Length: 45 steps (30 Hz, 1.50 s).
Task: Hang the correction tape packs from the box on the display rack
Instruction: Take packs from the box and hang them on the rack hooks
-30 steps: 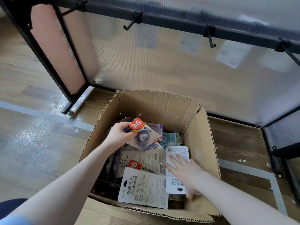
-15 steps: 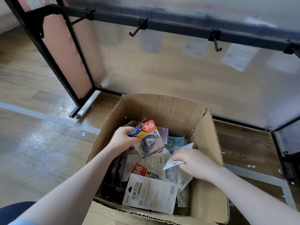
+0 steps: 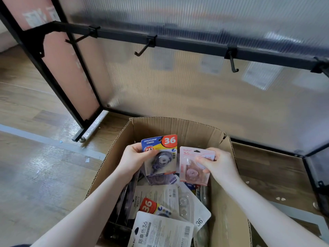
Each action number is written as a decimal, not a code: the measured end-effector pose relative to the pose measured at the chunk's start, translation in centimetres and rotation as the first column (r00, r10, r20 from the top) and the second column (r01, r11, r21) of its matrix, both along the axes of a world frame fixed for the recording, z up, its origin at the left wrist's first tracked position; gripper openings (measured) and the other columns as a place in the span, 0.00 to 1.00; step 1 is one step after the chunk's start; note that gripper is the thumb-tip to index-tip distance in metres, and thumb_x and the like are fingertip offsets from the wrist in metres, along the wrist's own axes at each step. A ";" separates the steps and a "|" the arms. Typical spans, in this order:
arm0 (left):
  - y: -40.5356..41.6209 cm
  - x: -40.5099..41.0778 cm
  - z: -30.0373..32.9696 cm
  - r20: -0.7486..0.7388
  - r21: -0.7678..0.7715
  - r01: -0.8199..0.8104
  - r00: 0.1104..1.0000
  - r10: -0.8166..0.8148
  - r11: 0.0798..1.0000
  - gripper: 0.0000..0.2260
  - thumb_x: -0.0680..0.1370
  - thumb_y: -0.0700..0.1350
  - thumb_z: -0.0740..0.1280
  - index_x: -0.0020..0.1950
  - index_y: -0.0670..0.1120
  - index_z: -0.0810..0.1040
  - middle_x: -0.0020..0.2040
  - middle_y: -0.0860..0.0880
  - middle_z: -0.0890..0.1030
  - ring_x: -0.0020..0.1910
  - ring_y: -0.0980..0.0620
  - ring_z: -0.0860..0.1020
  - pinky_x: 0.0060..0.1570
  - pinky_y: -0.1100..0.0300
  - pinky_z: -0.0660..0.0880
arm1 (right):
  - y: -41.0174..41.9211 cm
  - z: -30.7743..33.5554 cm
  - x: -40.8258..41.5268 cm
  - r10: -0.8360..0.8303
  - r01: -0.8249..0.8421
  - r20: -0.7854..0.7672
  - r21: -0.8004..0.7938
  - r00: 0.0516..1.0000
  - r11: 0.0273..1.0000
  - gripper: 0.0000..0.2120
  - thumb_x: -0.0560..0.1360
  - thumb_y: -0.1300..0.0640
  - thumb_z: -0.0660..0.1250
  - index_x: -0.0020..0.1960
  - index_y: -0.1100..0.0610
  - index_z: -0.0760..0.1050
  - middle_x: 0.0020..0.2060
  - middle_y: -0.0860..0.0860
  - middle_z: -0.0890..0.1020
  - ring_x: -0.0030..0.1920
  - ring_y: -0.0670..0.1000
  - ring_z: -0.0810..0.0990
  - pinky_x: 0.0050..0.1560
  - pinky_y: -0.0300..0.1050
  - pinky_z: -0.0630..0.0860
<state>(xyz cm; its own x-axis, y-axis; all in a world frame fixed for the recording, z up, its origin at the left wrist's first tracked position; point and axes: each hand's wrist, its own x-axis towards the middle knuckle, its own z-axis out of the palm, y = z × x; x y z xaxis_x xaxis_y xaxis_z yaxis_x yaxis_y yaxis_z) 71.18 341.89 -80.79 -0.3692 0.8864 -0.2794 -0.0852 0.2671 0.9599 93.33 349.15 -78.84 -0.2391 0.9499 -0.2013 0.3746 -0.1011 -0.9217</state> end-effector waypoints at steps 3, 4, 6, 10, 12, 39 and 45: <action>0.5 0.2 0.7 0.019 0.011 0.010 1.000 -0.010 1.000 0.07 0.70 0.43 0.73 0.46 0.43 0.83 0.44 0.45 0.85 0.44 0.48 0.84 0.43 0.55 0.81 | 0.6 0.9 -0.1 -0.067 0.069 -0.102 0.011 0.993 0.998 0.10 0.70 0.67 0.71 0.36 0.54 0.78 0.34 0.50 0.82 0.33 0.47 0.77 0.26 0.34 0.73; 0.5 0.1 1.0 0.021 0.008 0.008 1.000 -0.008 1.000 0.10 0.69 0.45 0.73 0.47 0.42 0.83 0.45 0.44 0.85 0.45 0.47 0.84 0.45 0.52 0.81 | 0.8 1.3 0.0 -0.085 0.087 -0.130 0.009 0.988 0.996 0.10 0.70 0.67 0.71 0.36 0.53 0.78 0.34 0.49 0.82 0.33 0.46 0.77 0.27 0.35 0.74; 0.3 0.0 2.1 0.024 -0.004 -0.001 1.000 0.001 1.000 0.13 0.68 0.46 0.73 0.48 0.41 0.82 0.45 0.44 0.85 0.46 0.46 0.84 0.46 0.51 0.80 | 1.0 2.4 0.2 -0.120 0.121 -0.166 -0.004 0.979 0.993 0.09 0.71 0.66 0.71 0.37 0.53 0.78 0.35 0.47 0.82 0.34 0.45 0.79 0.30 0.39 0.75; -0.3 0.4 6.4 0.054 -0.033 -0.027 0.998 0.029 0.999 0.07 0.72 0.41 0.72 0.48 0.40 0.82 0.44 0.43 0.85 0.44 0.47 0.84 0.42 0.57 0.81 | 0.8 6.7 1.4 -0.216 0.208 -0.208 -0.059 0.954 0.976 0.07 0.72 0.65 0.71 0.42 0.54 0.79 0.39 0.46 0.83 0.38 0.44 0.80 0.31 0.39 0.76; -0.4 1.0 9.9 0.073 -0.050 -0.024 0.997 0.028 0.998 0.08 0.71 0.41 0.72 0.48 0.40 0.82 0.44 0.43 0.85 0.44 0.46 0.84 0.42 0.58 0.80 | 0.4 10.3 2.3 -0.228 0.218 -0.206 -0.069 0.952 0.973 0.09 0.72 0.65 0.70 0.41 0.51 0.78 0.38 0.45 0.83 0.39 0.45 0.81 0.33 0.40 0.77; 2.9 4.7 49.0 0.146 0.052 0.116 0.982 -0.122 0.992 0.12 0.68 0.43 0.70 0.49 0.39 0.82 0.41 0.48 0.85 0.39 0.54 0.83 0.37 0.65 0.77 | -1.5 47.8 6.0 -0.282 0.283 -0.110 -0.004 0.953 0.959 0.05 0.73 0.57 0.70 0.42 0.49 0.77 0.39 0.46 0.82 0.39 0.43 0.80 0.31 0.36 0.73; 2.7 5.0 50.0 0.126 0.030 0.107 0.986 -0.110 0.994 0.12 0.68 0.44 0.71 0.49 0.40 0.82 0.41 0.46 0.85 0.39 0.52 0.83 0.38 0.62 0.78 | -1.4 48.5 6.7 -0.304 0.304 -0.131 -0.021 0.944 0.952 0.05 0.73 0.57 0.69 0.41 0.47 0.77 0.38 0.44 0.82 0.39 0.43 0.81 0.32 0.36 0.75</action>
